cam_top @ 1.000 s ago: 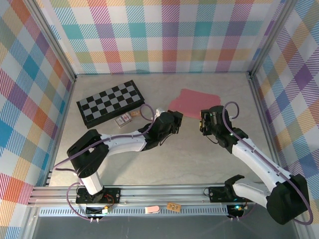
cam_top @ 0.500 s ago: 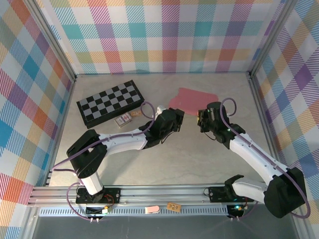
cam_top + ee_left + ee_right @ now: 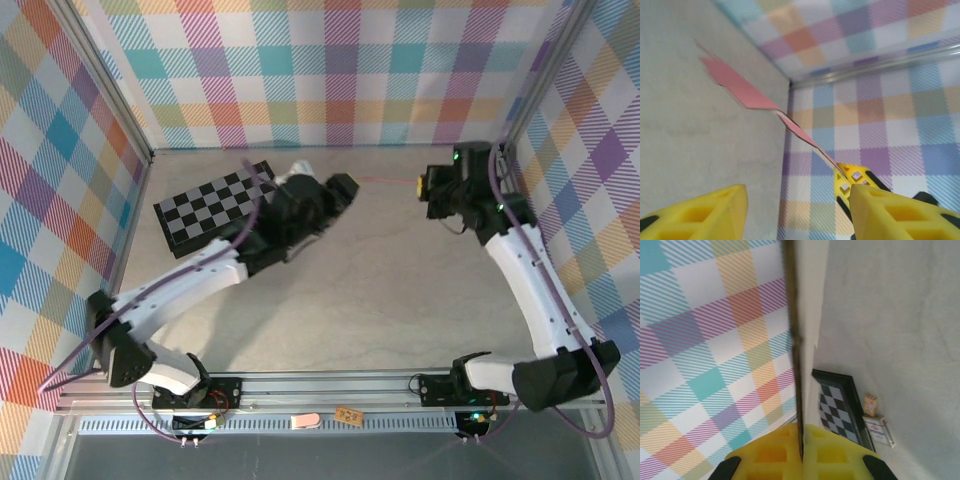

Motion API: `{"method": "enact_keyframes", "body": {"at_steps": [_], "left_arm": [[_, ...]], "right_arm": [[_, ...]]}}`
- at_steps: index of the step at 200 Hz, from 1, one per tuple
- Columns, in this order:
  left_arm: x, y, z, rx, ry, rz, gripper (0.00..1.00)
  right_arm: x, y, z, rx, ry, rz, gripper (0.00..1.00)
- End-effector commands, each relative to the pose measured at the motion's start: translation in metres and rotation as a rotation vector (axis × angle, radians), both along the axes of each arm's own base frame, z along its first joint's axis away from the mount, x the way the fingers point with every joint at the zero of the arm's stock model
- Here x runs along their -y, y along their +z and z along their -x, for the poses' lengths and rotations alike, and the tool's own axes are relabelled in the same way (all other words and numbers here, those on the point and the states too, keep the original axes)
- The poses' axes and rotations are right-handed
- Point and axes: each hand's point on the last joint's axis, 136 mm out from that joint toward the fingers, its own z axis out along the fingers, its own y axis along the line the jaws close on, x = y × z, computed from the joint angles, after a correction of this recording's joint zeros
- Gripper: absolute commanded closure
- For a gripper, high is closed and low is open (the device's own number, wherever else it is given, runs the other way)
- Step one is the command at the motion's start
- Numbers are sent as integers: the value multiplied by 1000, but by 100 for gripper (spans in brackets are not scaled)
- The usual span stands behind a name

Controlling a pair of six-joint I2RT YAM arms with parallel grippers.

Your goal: Fold the paper box

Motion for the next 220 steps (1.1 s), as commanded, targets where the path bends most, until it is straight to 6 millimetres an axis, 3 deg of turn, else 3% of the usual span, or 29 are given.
{"method": "enact_keyframes", "body": {"at_steps": [1, 17, 36, 71, 113, 162, 193, 220], "left_arm": [[-36, -30, -3, 90, -125, -380, 53], [-36, -24, -8, 251, -220, -555, 57], [-14, -24, -7, 511, -397, -718, 58], [-3, -52, -15, 711, -514, -930, 48], [14, -57, -31, 805, -513, -962, 43], [33, -46, -33, 1013, -517, -954, 39], [50, -47, -28, 1050, -612, -900, 39], [61, -44, -34, 1065, -624, -889, 43]], "right_arm": [[-9, -4, 24, -154, 154, 21, 100], [-9, 4, 22, -156, 170, 3, 100], [-9, 10, 22, -176, 187, -14, 100], [-3, 21, 28, -187, 210, -8, 100], [-3, 21, 35, -225, 248, -18, 100], [3, 21, 40, -238, 271, 0, 100], [0, 21, 37, -234, 293, -12, 100], [0, 20, 37, -241, 300, -13, 100]]}}
